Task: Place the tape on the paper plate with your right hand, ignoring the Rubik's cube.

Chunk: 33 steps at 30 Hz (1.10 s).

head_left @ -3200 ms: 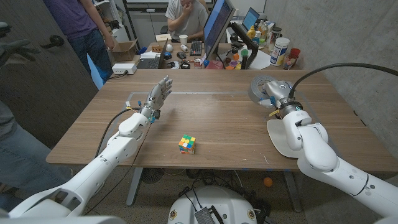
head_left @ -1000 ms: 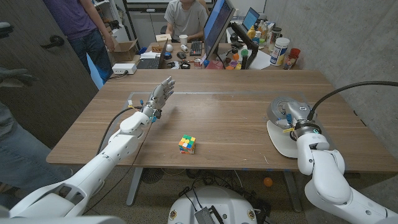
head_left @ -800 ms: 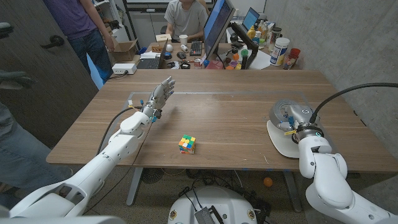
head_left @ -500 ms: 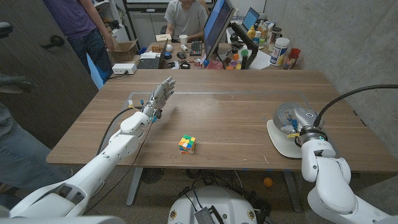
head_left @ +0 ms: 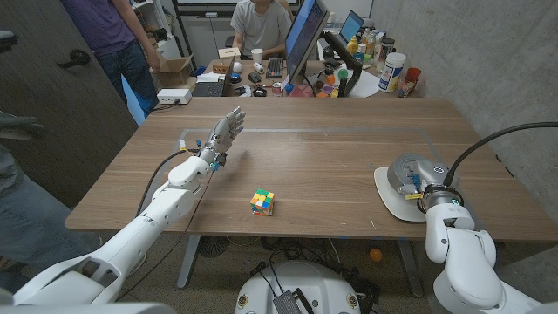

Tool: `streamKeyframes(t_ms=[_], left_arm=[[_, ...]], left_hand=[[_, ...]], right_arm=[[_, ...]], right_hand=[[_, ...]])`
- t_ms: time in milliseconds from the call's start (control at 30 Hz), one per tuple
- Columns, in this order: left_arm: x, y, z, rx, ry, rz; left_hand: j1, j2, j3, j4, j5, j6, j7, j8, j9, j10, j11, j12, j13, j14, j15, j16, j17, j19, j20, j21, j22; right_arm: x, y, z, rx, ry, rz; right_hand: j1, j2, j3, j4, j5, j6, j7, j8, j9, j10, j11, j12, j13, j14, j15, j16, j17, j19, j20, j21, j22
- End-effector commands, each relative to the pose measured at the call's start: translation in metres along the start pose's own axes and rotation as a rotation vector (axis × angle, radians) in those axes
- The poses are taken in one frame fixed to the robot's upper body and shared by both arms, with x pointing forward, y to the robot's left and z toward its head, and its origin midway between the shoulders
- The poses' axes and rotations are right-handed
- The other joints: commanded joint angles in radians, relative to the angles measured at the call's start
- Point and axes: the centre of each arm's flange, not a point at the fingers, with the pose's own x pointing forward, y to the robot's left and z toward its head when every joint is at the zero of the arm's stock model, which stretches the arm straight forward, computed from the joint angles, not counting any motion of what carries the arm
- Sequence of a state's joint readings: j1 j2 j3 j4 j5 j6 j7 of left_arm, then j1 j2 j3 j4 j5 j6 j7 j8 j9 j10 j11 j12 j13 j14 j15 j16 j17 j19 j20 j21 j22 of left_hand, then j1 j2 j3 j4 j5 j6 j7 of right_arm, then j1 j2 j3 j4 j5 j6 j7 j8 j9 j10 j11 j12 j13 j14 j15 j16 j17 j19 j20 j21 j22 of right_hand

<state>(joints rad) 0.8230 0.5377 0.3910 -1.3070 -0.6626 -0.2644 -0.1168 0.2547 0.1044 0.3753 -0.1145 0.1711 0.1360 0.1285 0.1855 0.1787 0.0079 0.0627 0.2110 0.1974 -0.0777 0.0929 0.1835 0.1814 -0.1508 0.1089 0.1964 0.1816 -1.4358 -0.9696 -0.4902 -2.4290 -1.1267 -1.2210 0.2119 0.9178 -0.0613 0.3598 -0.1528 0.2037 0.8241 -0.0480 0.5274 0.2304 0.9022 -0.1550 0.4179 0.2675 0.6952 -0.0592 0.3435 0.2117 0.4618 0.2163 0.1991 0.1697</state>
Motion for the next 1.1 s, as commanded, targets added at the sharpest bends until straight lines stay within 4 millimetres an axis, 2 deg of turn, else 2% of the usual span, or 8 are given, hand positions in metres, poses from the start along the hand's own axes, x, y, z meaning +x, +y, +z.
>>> streamKeyframes(t_ms=[33,1100], left_arm=[[0.001,-0.001,0.000,0.003,0.007,-0.005],[0.000,-0.001,-0.006,0.000,0.021,-0.001]], left_hand=[[0.001,0.008,0.007,-0.001,0.004,0.010,-0.002,0.008,0.005,-0.004,0.002,0.002,0.004,-0.002,0.000,0.006,0.003,-0.009,-0.003,0.005,0.003],[0.001,0.006,0.009,-0.002,0.003,0.015,-0.004,0.008,0.005,-0.004,0.000,0.003,0.004,-0.003,0.001,0.006,0.004,-0.011,-0.001,0.005,0.003]], right_arm=[[-0.004,0.011,-0.006,-0.025,0.016,0.059],[0.013,0.021,-0.007,-0.059,0.002,0.108]], right_hand=[[0.113,0.124,0.001,0.003,0.005,0.164,-0.142,0.002,0.001,0.063,-0.060,0.003,0.003,0.006,-0.003,-0.004,0.005,0.010,-0.004,-0.002,0.003],[0.114,0.126,-0.006,0.003,0.004,0.165,-0.144,0.003,-0.002,0.066,-0.060,0.001,0.006,0.006,-0.006,-0.010,0.009,0.013,-0.004,-0.004,0.003]])
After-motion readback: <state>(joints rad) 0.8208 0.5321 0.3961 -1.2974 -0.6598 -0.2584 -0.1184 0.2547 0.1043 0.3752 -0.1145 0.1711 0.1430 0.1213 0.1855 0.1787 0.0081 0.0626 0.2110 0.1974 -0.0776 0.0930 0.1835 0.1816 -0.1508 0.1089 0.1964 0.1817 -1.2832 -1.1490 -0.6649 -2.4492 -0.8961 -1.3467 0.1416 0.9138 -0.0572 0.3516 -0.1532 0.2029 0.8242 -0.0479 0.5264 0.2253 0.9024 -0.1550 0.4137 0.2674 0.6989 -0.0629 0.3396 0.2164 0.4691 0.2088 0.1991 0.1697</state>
